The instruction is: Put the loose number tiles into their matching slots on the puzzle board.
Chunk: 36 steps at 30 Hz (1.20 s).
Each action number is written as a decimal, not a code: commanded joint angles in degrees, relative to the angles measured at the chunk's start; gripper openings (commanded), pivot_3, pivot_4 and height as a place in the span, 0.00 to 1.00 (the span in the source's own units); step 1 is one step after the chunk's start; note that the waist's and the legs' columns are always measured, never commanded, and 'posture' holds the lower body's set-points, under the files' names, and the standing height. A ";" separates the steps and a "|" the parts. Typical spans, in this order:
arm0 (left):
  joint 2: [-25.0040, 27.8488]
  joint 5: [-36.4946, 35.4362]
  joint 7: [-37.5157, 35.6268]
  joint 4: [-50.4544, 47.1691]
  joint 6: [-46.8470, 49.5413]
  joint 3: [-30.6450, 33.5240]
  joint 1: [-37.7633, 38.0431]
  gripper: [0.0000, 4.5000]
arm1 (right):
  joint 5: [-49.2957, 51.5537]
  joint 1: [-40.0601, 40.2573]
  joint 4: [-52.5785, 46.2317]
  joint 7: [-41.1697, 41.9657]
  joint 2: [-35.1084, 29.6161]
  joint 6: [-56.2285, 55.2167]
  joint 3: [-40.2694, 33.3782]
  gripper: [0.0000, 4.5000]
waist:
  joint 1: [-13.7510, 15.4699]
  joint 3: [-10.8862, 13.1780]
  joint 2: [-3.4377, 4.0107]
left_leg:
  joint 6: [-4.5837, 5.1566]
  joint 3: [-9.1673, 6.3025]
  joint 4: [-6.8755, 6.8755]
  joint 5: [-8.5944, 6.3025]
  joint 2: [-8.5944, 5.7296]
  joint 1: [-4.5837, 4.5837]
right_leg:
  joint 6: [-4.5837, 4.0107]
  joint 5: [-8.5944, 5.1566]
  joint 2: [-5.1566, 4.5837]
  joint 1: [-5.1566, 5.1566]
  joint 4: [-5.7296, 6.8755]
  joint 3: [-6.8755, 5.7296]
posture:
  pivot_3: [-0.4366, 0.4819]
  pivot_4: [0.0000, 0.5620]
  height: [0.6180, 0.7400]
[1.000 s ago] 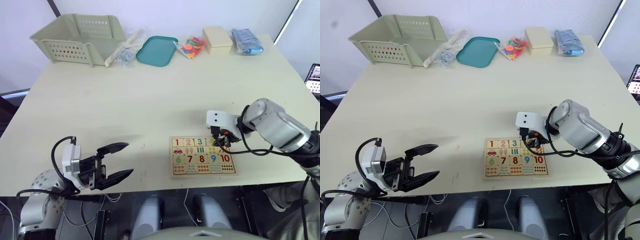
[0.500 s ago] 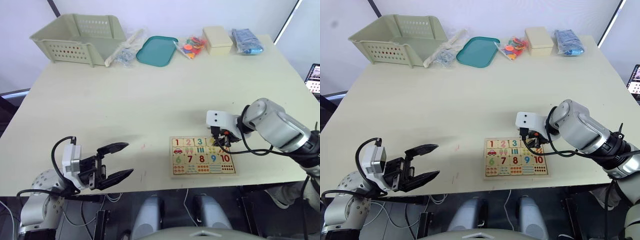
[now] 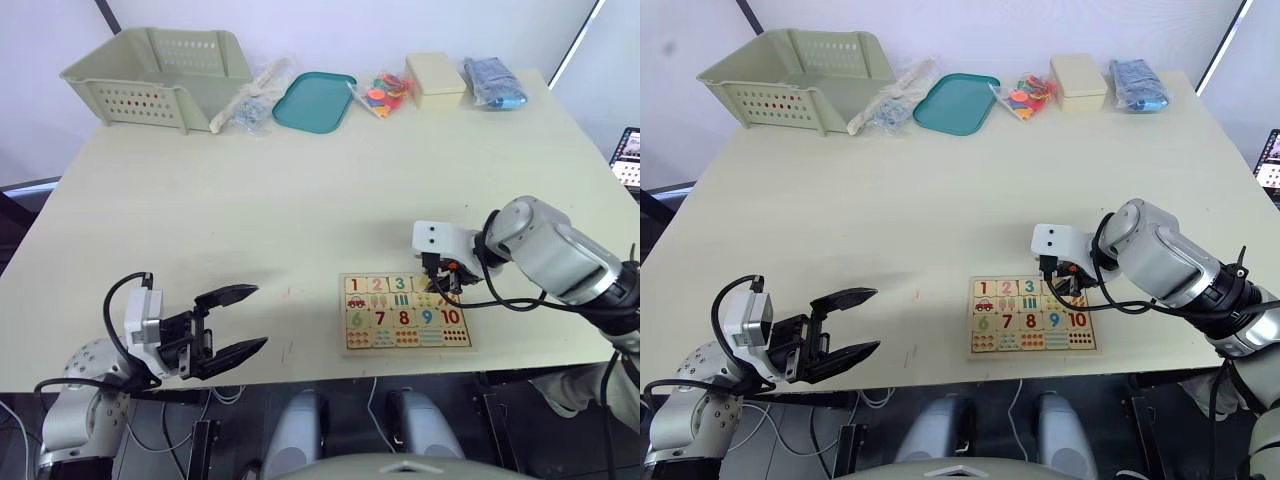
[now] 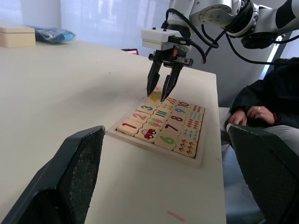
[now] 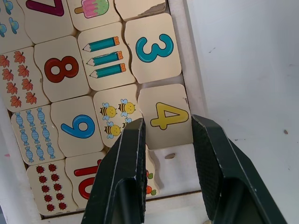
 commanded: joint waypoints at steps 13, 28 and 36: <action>-0.25 0.03 0.03 -1.10 -0.62 -0.19 0.23 1.00 | -0.13 -0.82 -1.06 0.77 -0.08 -0.29 -0.40 0.19 | 0.01 0.00 0.00 | 0.00 0.00 0.00 0.00 0.00 0.00 | -0.01 0.00 0.00 0.00 0.00 0.00 | 0.48 0.27 1.00; -0.37 0.13 0.28 -1.21 -0.74 -0.36 0.22 1.00 | 1.46 0.49 -2.85 0.78 -1.13 -1.48 -4.00 0.99 | 0.04 0.01 0.00 | 0.00 0.00 0.00 0.00 0.00 0.00 | -0.01 0.00 -0.01 0.00 0.00 0.00 | 0.48 0.27 1.00; -0.55 0.09 0.54 -1.45 -0.84 -0.27 0.34 1.00 | 12.05 12.56 -7.64 -1.02 -2.38 -7.44 -24.33 0.99 | 0.27 0.02 -0.05 | 0.00 -0.06 0.00 0.00 -0.02 -0.02 | 0.02 0.00 -0.03 0.05 -0.03 -0.06 | 0.48 0.27 1.00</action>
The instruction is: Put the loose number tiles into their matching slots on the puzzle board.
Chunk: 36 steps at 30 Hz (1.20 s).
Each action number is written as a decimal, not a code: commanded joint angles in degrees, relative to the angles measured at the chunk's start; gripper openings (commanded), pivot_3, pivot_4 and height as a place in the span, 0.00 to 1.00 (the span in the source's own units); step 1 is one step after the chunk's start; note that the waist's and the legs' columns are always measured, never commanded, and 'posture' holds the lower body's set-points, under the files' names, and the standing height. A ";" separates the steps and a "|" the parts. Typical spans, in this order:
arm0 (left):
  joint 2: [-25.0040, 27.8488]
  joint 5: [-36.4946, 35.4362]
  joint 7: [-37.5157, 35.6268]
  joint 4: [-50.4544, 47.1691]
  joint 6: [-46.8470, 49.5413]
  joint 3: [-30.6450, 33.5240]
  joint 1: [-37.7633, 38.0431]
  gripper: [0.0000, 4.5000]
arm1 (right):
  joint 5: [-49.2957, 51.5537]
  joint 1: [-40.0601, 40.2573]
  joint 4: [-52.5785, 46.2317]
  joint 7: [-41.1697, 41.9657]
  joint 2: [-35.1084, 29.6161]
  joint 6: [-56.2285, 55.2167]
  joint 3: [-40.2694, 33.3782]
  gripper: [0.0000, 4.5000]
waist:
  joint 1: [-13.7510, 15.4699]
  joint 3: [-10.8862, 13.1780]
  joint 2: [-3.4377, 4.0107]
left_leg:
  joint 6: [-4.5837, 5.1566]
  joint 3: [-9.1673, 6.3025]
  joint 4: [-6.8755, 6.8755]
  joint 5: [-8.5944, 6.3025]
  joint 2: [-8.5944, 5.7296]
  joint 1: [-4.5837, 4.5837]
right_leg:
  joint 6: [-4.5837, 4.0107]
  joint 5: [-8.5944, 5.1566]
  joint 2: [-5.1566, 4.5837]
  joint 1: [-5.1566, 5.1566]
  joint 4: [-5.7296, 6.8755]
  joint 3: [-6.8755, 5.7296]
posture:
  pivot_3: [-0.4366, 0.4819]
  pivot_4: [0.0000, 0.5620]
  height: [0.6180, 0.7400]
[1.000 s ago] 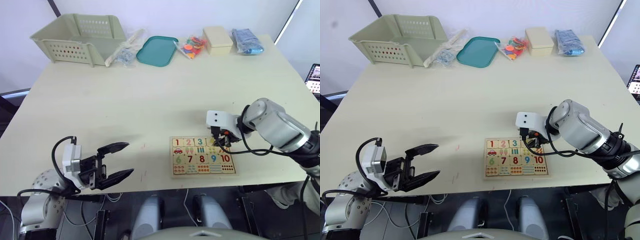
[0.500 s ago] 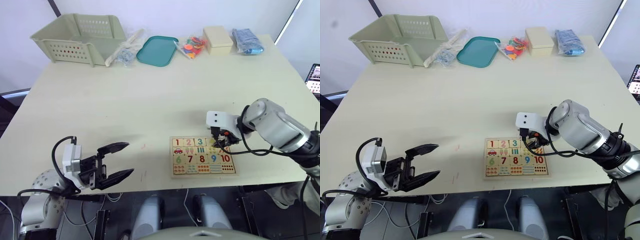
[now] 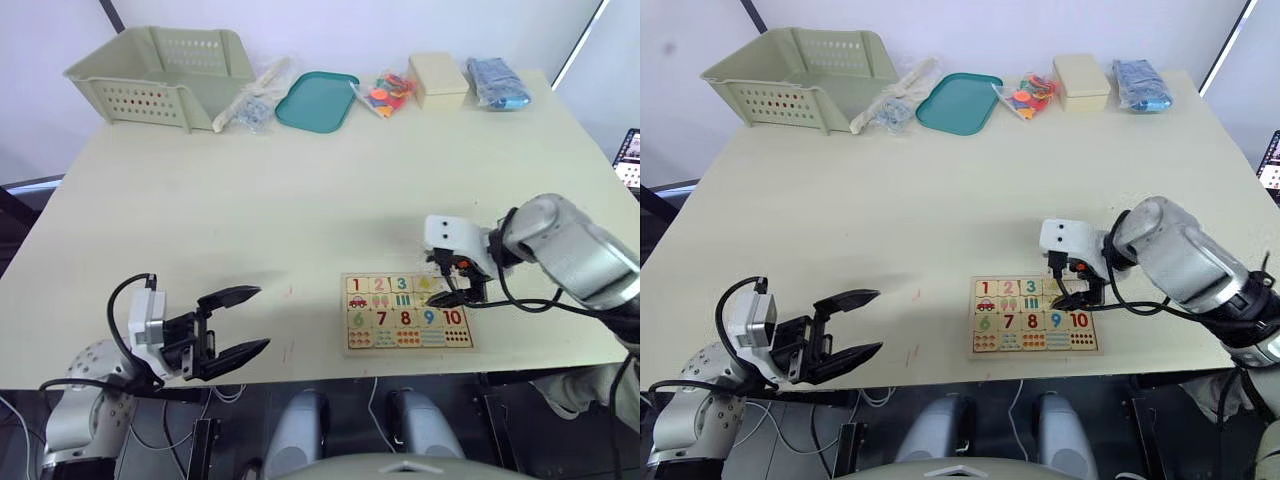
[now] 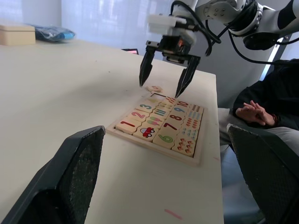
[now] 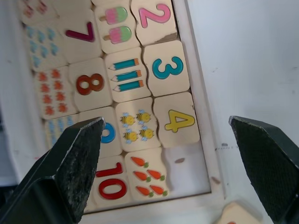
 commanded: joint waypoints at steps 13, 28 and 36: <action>0.47 -0.03 -0.74 0.77 -0.52 0.14 -2.44 1.00 | 9.70 21.55 2.30 -8.75 8.49 -20.25 -22.10 0.61 | -0.14 0.02 -0.07 | 0.00 0.08 0.01 0.00 -0.07 0.03 | 0.10 0.05 0.10 0.06 0.00 0.03 | 0.48 0.27 1.00; 0.49 0.46 -0.96 1.34 -0.83 0.22 -3.14 1.00 | 6.27 21.63 14.14 -9.30 12.03 -27.54 -17.92 0.00 | -0.05 0.02 -0.07 | 0.00 0.12 0.01 0.00 -0.08 0.04 | 0.14 0.08 0.10 0.08 0.01 0.02 | 0.48 0.27 1.00; 0.20 0.55 -0.43 1.53 -0.94 0.08 -3.45 1.00 | 3.12 23.50 18.50 -9.77 12.52 -28.75 -14.57 0.00 | -0.09 -0.04 -0.16 | 0.00 0.14 0.01 0.00 -0.08 0.09 | 0.14 0.08 0.11 0.13 0.01 0.02 | 0.48 0.27 1.00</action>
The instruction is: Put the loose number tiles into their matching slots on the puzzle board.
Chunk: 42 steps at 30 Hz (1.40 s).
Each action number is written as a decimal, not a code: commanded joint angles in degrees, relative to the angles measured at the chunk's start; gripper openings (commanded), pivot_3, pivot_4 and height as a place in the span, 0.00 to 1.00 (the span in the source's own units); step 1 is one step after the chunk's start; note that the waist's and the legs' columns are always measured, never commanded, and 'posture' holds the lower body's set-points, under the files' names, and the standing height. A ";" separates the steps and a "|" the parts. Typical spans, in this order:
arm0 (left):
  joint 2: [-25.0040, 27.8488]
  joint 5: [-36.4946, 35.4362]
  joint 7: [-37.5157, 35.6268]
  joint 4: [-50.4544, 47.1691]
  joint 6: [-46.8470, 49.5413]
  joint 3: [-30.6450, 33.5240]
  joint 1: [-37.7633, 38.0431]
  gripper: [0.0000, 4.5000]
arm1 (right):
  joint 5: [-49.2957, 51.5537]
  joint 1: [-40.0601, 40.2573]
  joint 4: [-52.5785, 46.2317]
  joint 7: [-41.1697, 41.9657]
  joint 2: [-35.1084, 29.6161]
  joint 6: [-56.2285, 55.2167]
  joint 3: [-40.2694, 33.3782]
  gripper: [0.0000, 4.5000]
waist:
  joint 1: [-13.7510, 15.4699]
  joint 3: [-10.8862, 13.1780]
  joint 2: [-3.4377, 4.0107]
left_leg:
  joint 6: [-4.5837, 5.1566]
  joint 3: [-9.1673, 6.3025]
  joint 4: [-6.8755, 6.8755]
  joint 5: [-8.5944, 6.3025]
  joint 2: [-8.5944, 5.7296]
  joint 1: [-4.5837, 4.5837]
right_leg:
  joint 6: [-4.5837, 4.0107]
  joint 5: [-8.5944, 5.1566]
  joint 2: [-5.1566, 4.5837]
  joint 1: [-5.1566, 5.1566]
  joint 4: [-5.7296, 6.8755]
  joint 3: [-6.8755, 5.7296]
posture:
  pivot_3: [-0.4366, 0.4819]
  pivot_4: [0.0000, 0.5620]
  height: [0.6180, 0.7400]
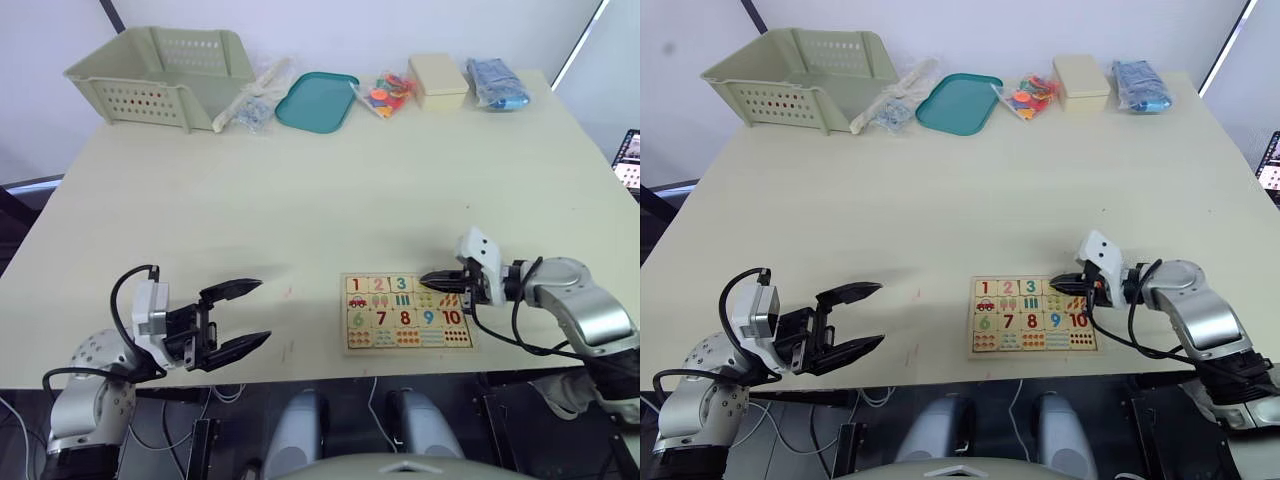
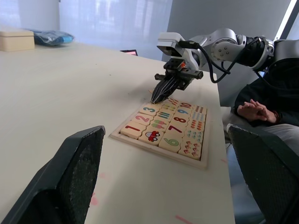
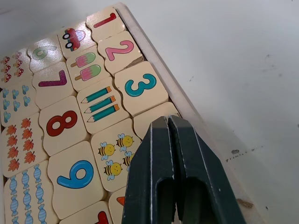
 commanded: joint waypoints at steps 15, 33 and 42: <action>-1.11 0.09 2.38 1.51 -0.94 0.91 0.14 1.00 | 17.26 20.66 -14.11 -1.08 2.40 -7.47 -25.73 0.00 | 0.16 -0.13 -0.23 | 0.00 -0.07 -0.01 0.00 0.03 0.03 | 0.01 0.00 -0.01 0.08 0.00 -0.01 | 0.48 0.27 1.00; -0.62 2.26 1.24 9.66 -5.02 4.29 4.37 1.00 | 17.16 47.36 -6.21 4.34 1.15 -18.94 -49.15 0.99 | 1.45 -0.16 -0.18 | 0.03 0.14 -0.01 -0.02 0.13 0.13 | -0.18 -0.16 -0.02 0.16 -0.03 0.03 | 0.48 0.27 1.00; -0.38 2.05 1.60 8.10 -4.59 4.45 5.35 1.00 | 17.37 46.42 -4.45 3.76 0.74 -19.39 -48.24 0.99 | 1.43 -0.17 -0.18 | 0.03 0.15 -0.01 -0.03 0.13 0.13 | -0.19 -0.16 -0.02 0.16 -0.03 0.04 | 0.48 0.27 1.00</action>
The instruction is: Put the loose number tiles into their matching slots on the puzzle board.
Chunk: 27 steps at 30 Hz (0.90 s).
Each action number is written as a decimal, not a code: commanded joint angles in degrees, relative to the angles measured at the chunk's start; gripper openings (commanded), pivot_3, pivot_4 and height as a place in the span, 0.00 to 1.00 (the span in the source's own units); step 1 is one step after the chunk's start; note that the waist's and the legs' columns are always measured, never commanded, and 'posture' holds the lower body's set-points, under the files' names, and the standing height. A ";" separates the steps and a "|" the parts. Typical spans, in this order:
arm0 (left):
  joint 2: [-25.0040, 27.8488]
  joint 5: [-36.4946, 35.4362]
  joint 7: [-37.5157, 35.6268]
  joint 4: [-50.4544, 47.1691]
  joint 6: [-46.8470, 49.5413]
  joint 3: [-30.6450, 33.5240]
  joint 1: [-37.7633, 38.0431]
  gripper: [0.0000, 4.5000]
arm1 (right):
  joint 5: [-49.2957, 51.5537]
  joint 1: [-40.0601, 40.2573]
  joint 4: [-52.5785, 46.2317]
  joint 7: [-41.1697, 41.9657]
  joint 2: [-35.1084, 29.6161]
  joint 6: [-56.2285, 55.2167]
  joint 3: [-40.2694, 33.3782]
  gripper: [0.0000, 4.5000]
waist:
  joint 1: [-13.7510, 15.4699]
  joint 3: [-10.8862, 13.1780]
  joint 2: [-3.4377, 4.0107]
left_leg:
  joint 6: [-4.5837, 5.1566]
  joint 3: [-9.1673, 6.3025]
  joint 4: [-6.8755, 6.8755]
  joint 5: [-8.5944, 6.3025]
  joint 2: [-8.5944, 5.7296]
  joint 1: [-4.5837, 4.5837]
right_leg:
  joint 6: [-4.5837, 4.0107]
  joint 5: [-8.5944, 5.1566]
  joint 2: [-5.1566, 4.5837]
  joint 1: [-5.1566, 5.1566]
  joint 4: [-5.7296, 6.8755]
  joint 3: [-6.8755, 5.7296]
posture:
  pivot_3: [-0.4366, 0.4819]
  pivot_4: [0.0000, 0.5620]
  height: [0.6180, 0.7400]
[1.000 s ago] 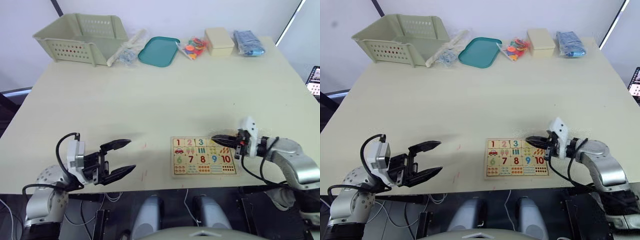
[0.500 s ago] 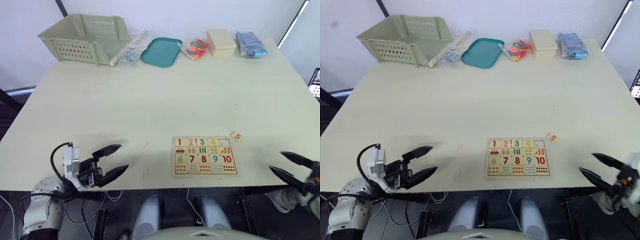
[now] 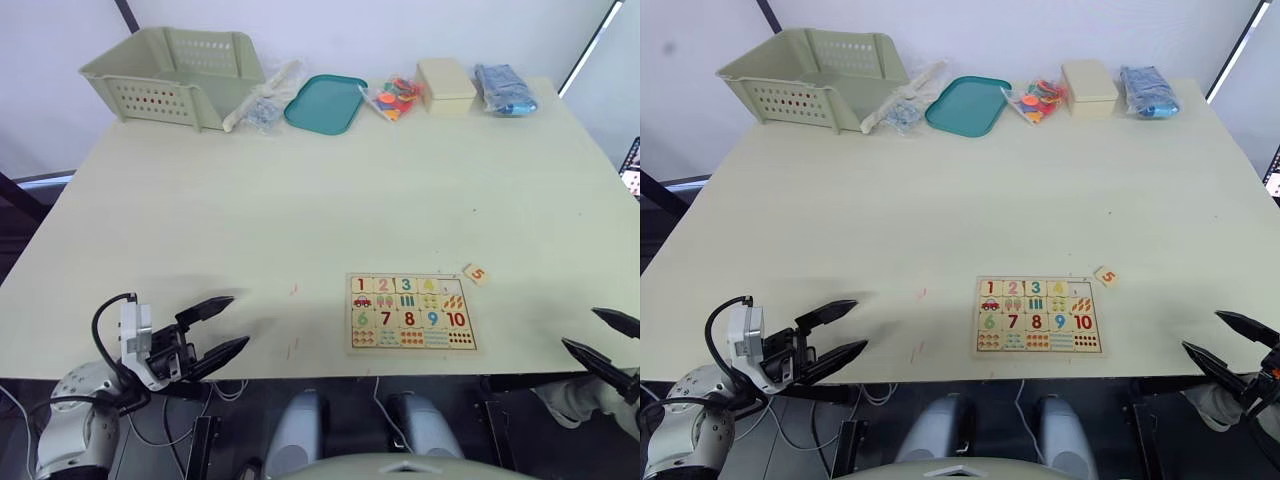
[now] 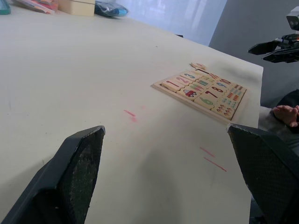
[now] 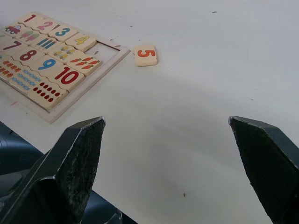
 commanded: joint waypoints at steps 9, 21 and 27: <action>1.94 -0.44 -0.65 -3.57 0.64 0.81 0.71 1.00 | 0.47 -0.60 -2.00 -1.82 -0.73 1.16 0.75 0.99 | 0.01 0.00 0.00 | 0.00 0.00 0.00 0.00 0.00 0.00 | 0.00 0.00 0.00 0.00 0.00 0.00 | 0.48 0.27 1.00; 4.47 -1.06 -5.28 -6.93 1.72 -1.55 -2.98 1.00 | -7.32 -9.49 -12.04 -13.81 -3.47 5.76 10.09 0.99 | -0.02 -0.01 0.02 | 0.00 0.01 0.00 0.00 -0.10 0.00 | 0.00 0.01 0.02 0.00 0.00 0.00 | 0.48 0.27 1.00; 4.14 -2.57 -4.64 -10.67 3.22 -2.27 -4.47 1.00 | -5.61 -21.07 -10.59 -18.51 -7.60 23.18 18.78 0.99 | -0.03 -0.01 0.01 | 0.00 -0.01 0.01 0.00 -0.09 -0.01 | -0.01 0.02 0.01 0.00 0.01 0.01 | 0.48 0.27 1.00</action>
